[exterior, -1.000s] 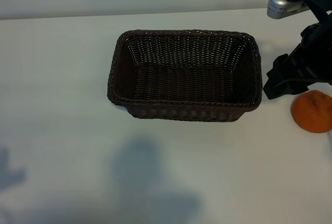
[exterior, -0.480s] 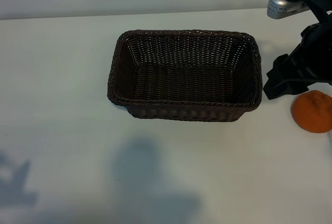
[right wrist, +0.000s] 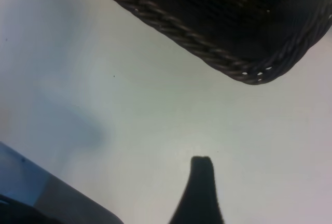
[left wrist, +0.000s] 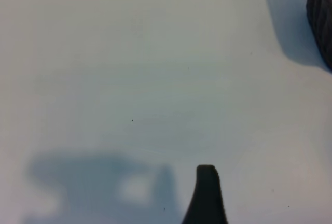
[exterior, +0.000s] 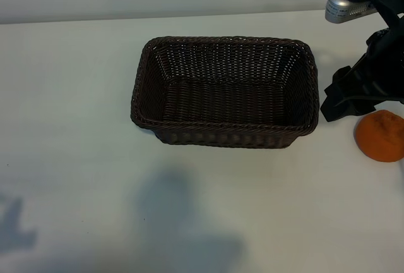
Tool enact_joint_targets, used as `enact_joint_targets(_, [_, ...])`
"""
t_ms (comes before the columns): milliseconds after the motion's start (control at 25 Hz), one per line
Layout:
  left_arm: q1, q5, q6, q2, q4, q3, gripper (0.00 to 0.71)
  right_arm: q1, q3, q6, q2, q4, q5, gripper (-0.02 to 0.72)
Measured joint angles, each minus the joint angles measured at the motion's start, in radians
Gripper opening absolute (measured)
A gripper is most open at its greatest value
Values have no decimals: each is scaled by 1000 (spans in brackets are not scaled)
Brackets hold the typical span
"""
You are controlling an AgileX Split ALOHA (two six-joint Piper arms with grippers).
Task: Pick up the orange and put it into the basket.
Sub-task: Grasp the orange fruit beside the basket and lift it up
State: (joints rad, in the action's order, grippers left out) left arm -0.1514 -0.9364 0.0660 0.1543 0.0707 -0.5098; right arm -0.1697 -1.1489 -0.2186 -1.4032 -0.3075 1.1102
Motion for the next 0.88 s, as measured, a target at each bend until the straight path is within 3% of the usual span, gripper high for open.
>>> enact_joint_targets(200, [0,-12,13,-23,0,0,586,0,0,0,0,0,1,587])
enact_joint_targets(600, [0,-168,8,-26,-42,-2,585,0,0,1,0,0,1,587])
enact_joint_targets(880, [0,-158,-52,-28,-48,10,584,0,0,5,0,13,-7,587])
